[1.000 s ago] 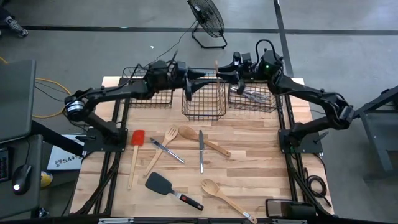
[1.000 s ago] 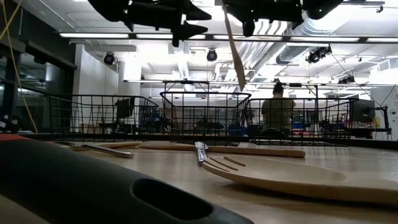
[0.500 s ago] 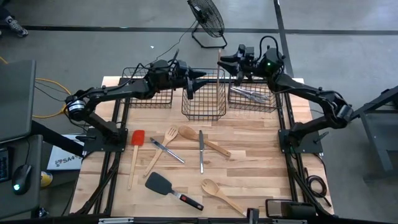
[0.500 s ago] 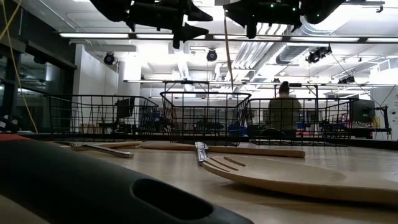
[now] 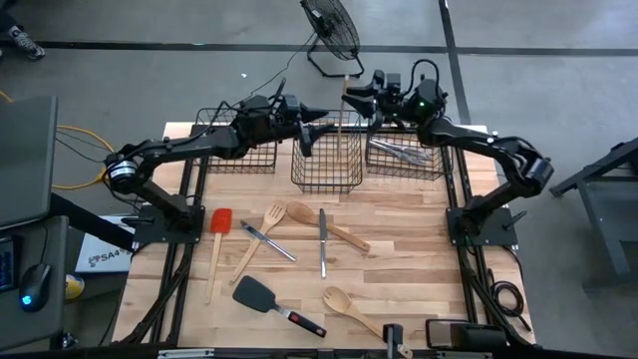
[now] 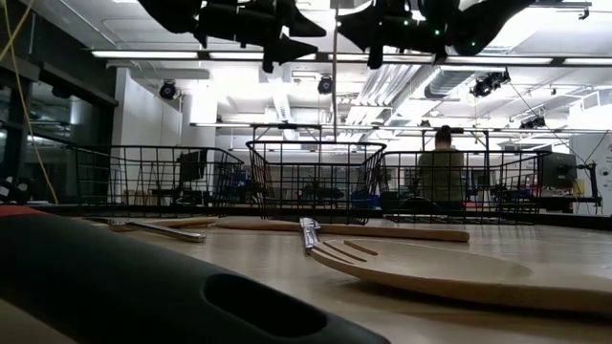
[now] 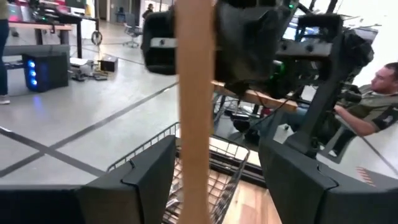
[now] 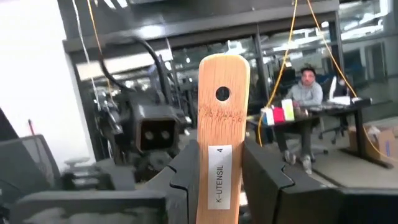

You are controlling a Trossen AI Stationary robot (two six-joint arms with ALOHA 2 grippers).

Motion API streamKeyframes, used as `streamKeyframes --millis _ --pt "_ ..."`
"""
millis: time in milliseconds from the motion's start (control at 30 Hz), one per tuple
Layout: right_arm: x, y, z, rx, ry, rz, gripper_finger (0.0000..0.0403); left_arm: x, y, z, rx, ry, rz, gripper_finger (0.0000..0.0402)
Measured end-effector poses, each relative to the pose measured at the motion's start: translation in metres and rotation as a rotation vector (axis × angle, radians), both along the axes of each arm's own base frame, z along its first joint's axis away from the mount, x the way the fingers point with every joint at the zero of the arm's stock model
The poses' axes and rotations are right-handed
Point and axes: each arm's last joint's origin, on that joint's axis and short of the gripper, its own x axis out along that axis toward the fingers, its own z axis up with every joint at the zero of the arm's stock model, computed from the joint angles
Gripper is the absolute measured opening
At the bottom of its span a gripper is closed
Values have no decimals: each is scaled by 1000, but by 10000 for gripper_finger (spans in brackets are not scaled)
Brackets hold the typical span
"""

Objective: Pick & Place Kitchen Items
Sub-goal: Put the brown serving spoon into the middle wire basket

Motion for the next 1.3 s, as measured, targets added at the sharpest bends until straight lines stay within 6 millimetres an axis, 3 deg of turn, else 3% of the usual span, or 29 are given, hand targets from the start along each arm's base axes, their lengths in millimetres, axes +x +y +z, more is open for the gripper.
streamKeyframes --millis 633,967,1300 --pt "2 3 0 -24 10 50 82 6 4 -9 -100 -17 -46 231" --pt "3 5 -2 -23 31 90 82 6 5 -10 -193 -31 -17 322" --pt "9 14 -2 -37 32 130 82 12 2 -12 -180 -41 -53 329"
